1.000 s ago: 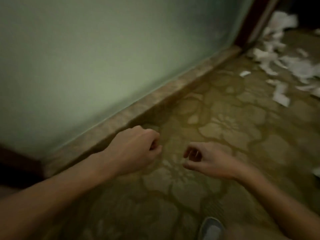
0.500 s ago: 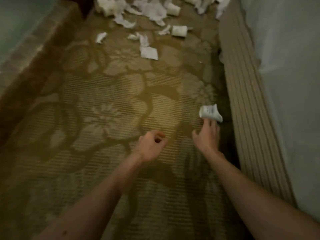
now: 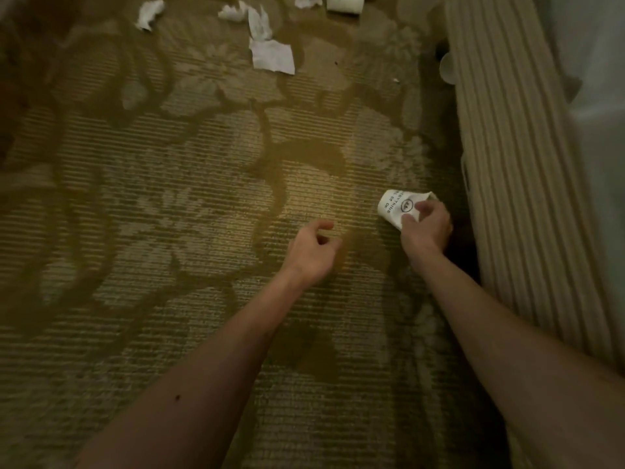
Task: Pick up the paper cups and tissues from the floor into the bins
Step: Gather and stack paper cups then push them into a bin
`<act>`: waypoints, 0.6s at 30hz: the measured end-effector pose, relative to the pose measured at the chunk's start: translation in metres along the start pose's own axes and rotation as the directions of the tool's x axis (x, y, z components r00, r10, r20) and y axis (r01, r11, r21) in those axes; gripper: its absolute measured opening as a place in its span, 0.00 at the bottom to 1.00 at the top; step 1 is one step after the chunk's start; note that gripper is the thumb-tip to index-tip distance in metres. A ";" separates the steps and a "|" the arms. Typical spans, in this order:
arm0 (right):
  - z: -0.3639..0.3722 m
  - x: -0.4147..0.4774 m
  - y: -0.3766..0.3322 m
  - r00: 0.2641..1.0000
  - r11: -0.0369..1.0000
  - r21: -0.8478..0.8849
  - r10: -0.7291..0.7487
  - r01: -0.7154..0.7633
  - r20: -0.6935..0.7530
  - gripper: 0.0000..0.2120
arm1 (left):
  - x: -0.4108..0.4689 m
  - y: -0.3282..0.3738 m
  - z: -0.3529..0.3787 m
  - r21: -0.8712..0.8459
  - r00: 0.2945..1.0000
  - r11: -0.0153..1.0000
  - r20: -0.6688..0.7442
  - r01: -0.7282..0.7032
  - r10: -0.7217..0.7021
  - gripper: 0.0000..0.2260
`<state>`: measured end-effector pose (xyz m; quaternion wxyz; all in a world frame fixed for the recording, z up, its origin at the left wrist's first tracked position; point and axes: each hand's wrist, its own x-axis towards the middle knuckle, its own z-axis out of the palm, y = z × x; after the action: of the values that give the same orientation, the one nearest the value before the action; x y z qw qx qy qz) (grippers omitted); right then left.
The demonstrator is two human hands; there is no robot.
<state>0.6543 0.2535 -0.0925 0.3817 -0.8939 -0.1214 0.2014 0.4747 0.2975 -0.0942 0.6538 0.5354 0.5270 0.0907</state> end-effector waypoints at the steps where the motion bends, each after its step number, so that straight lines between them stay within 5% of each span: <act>1: 0.005 -0.010 -0.004 1.000 0.999 0.047 -0.015 0.013 0.028 0.13 | 0.001 -0.001 0.000 -0.026 1.000 1.000 -0.027 0.000 -0.001 0.18; 5: 0.029 -0.067 -0.018 0.973 0.981 0.153 -0.143 0.116 0.181 0.14 | -0.001 -0.007 -0.010 -0.249 0.997 0.968 -0.070 0.021 -0.039 0.23; 10: 0.052 -0.137 -0.029 0.907 0.966 0.240 -0.184 0.095 0.380 0.17 | -0.030 -0.029 -0.062 -0.578 0.985 0.813 -0.166 -0.065 -0.039 0.18; 15: 0.052 -0.210 -0.068 0.816 0.980 0.196 -0.147 0.043 0.559 0.19 | -0.102 -0.032 -0.131 -0.519 0.959 0.838 -0.285 -0.167 0.015 0.16; 18: 0.021 -0.249 -0.105 0.782 0.971 0.203 -0.027 -0.128 0.623 0.18 | -0.158 -0.006 -0.159 -0.425 0.960 0.888 -0.273 -0.177 0.061 0.15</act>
<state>0.4166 0.2452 0.0376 0.4177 -0.7291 -0.1914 0.5072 0.2793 0.2836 0.0148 0.6795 0.3872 0.5368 0.3164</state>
